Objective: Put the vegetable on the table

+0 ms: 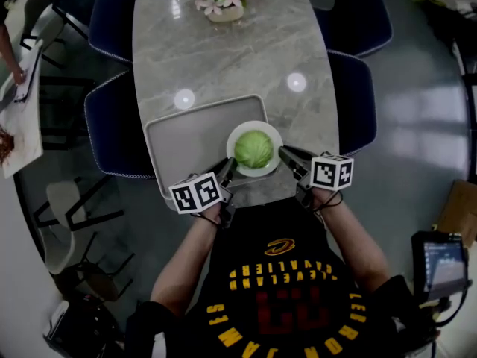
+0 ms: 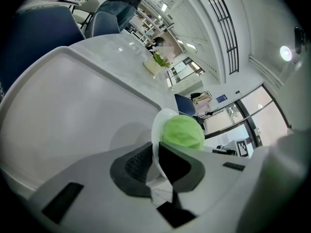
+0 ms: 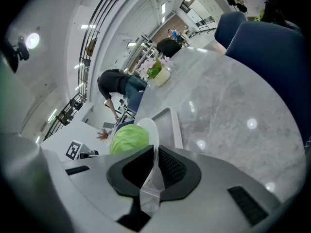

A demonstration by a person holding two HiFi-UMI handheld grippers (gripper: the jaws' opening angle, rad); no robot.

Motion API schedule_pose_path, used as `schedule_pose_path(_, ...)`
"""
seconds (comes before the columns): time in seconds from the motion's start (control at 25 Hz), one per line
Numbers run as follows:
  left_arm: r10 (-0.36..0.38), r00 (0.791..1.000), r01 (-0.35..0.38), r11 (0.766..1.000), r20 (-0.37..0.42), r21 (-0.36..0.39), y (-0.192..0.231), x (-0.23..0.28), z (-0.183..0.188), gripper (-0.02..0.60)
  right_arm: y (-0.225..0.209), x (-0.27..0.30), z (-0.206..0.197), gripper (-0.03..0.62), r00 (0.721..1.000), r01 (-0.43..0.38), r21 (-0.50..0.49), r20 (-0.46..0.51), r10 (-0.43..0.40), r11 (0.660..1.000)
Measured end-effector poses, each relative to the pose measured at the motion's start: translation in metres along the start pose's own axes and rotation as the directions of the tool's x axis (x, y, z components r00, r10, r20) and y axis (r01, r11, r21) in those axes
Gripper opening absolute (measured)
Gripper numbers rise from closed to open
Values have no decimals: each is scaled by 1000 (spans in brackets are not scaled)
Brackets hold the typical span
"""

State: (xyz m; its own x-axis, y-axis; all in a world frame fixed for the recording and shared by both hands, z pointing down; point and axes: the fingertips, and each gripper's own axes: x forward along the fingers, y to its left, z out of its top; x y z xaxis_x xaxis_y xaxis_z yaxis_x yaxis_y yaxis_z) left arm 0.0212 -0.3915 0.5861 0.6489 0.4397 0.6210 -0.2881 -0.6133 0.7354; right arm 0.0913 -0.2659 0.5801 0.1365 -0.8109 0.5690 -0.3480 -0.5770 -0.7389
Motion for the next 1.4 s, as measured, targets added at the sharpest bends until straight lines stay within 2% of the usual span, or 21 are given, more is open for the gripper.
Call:
schedule_pose_path(0.28, 2, 1000, -2, 999, -11, 35, -32, 19, -3, 43, -19, -29, 13, 38, 999, -15, 28, 50, 14, 1000)
schedule_pose_path(0.76, 30, 1000, -30, 999, -7, 23, -79, 82, -24, 43, -83, -71, 43, 38, 999, -7, 17, 36, 6, 1000)
schedule_pose_path(1.4, 86, 995, -85, 996, -46, 19, -95, 145, -35, 43, -142, -87, 62, 38, 1000, 23, 46, -2, -23, 999)
